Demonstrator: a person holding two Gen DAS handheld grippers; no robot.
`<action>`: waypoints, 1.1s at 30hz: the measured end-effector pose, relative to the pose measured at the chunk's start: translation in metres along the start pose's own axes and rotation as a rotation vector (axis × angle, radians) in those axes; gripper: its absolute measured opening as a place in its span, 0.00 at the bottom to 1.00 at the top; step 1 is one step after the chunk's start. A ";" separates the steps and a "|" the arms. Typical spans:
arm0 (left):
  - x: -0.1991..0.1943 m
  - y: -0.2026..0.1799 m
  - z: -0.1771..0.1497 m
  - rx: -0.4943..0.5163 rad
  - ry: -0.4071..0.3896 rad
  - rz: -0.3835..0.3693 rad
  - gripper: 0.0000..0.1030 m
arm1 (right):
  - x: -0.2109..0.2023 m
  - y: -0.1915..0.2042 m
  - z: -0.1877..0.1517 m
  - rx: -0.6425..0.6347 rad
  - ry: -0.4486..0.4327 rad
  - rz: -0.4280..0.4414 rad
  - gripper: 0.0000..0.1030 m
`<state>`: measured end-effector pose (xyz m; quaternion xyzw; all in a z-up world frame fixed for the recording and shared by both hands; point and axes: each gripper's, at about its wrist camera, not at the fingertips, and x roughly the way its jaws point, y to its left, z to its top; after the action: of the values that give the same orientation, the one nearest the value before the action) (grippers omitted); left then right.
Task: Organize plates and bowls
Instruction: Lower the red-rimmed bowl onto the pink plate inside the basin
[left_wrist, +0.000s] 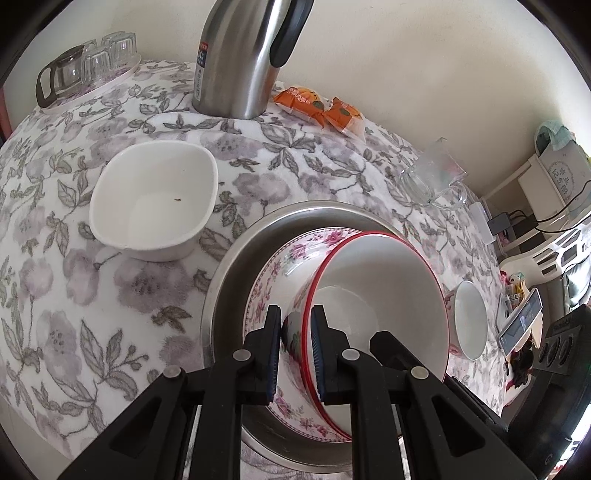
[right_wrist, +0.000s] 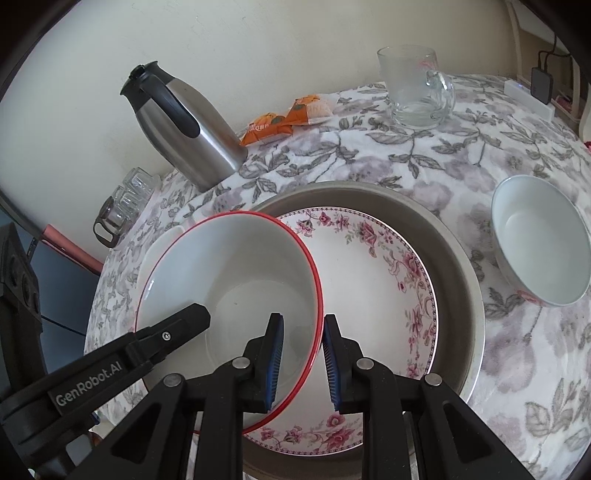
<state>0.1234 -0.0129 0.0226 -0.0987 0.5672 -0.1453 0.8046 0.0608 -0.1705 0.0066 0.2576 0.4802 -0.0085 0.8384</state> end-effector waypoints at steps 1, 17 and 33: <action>0.000 0.001 0.000 -0.002 0.000 -0.003 0.14 | 0.000 0.000 0.000 -0.001 -0.001 -0.001 0.22; 0.017 -0.012 0.006 0.013 0.032 -0.042 0.14 | 0.004 -0.021 0.009 0.043 -0.002 -0.029 0.22; 0.031 -0.015 0.008 -0.013 0.056 -0.041 0.14 | 0.009 -0.028 0.013 0.059 0.005 -0.041 0.22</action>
<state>0.1386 -0.0378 0.0029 -0.1116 0.5884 -0.1607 0.7845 0.0687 -0.1980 -0.0068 0.2724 0.4871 -0.0390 0.8288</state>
